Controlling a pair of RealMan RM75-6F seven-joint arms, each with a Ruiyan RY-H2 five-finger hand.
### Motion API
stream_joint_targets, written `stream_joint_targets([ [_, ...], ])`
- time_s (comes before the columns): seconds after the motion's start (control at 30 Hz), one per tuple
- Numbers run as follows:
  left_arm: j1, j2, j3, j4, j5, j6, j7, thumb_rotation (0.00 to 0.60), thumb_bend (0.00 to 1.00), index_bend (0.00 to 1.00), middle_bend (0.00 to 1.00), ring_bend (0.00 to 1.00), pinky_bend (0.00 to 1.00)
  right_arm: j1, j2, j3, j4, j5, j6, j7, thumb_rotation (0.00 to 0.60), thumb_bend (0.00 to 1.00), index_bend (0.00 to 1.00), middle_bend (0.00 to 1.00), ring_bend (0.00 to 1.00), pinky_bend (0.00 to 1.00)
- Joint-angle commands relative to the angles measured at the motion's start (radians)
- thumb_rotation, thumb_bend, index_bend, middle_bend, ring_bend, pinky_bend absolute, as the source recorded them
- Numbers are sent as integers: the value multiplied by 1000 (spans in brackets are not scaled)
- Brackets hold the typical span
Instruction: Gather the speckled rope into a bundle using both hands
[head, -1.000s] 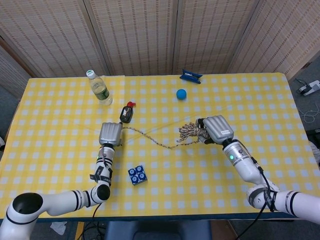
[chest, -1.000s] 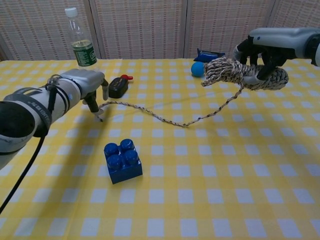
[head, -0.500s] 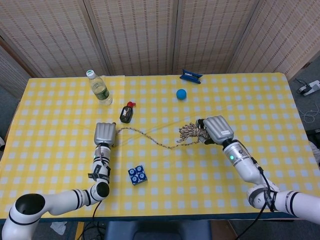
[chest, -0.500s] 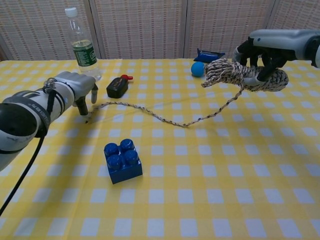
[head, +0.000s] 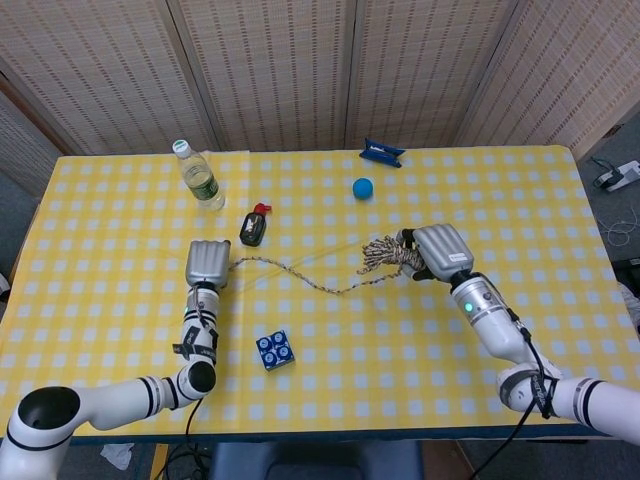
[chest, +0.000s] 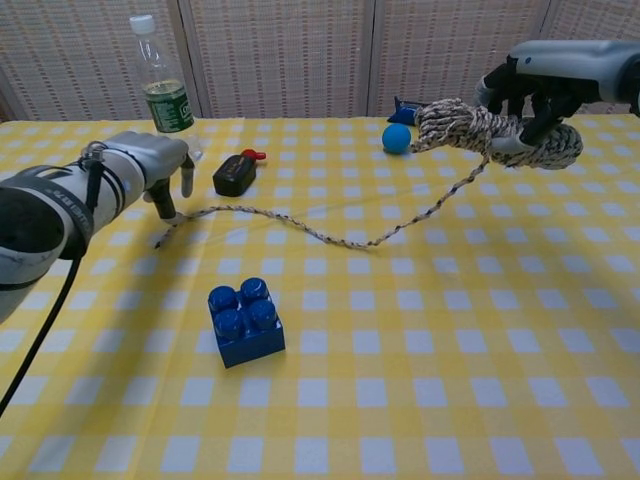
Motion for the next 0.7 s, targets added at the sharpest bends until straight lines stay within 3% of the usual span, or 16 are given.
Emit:
stream_joint_targets([
  [0.03,-12,-12,-8,15,-23,-15,14,600,308,501,919,851,905,2,2,2,11,6,-7,3,600,564,585,556,516,669],
  [0.37,-26,-52,-15,114,-25,-40,8,600,308,530,926,858,905,10,-3,-1,25,24,-21,-5,600,563,585,556,515,669],
  [0.7,-26,-66,-14,128,-26,-59,6,600,309,575,935,864,905,10,-5,-6,25,29,-20,-12,600,557,585,556,517,670],
])
